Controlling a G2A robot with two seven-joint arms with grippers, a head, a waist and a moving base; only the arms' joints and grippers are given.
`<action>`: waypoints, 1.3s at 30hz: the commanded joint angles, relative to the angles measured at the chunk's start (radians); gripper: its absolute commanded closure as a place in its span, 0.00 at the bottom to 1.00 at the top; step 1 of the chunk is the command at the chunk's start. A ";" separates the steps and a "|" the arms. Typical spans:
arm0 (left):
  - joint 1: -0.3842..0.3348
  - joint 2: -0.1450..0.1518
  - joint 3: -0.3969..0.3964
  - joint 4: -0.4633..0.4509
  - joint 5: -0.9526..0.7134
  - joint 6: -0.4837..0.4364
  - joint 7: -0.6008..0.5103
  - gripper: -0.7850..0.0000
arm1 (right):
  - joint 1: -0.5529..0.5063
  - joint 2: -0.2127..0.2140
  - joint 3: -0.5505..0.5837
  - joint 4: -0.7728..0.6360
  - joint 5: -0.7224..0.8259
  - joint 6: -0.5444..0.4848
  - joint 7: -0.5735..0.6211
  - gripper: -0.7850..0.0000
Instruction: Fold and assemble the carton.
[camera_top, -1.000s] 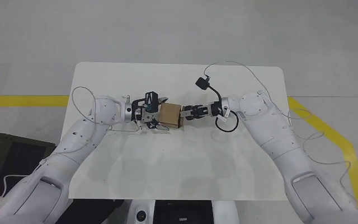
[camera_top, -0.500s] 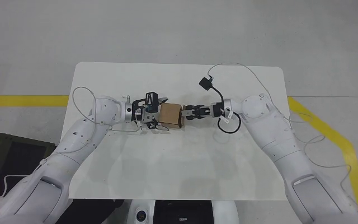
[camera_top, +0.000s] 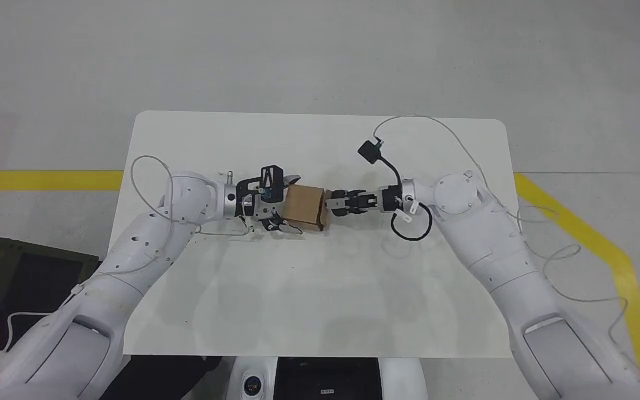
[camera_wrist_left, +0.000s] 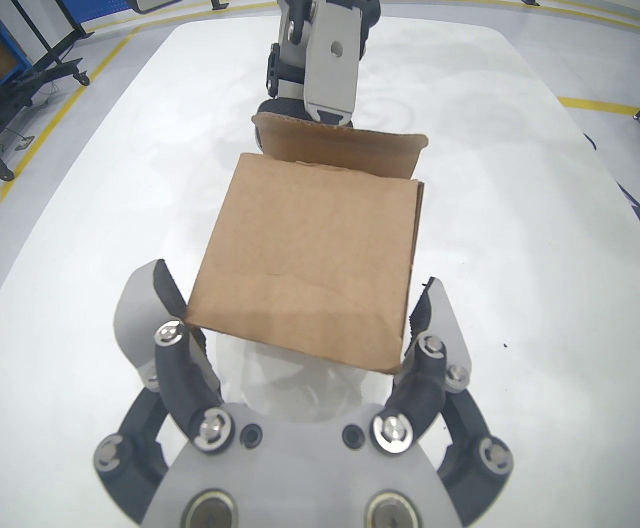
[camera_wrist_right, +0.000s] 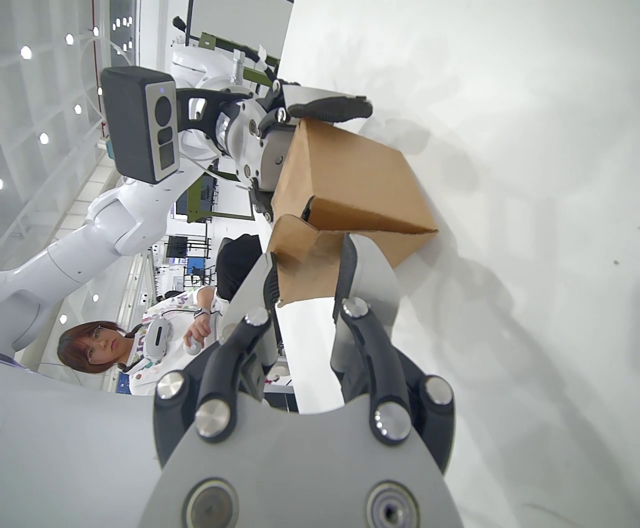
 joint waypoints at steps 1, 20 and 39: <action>0.000 0.000 0.000 0.000 0.001 0.000 0.001 0.00 | 0.002 0.000 -0.003 0.000 -0.006 0.009 0.006 0.71; 0.000 0.000 -0.002 0.001 0.004 -0.002 0.003 0.00 | 0.030 -0.011 -0.043 0.046 -0.037 0.045 0.034 0.76; 0.000 0.001 -0.003 0.000 0.006 -0.003 0.008 0.00 | 0.100 -0.043 -0.093 0.088 -0.029 0.042 0.044 0.78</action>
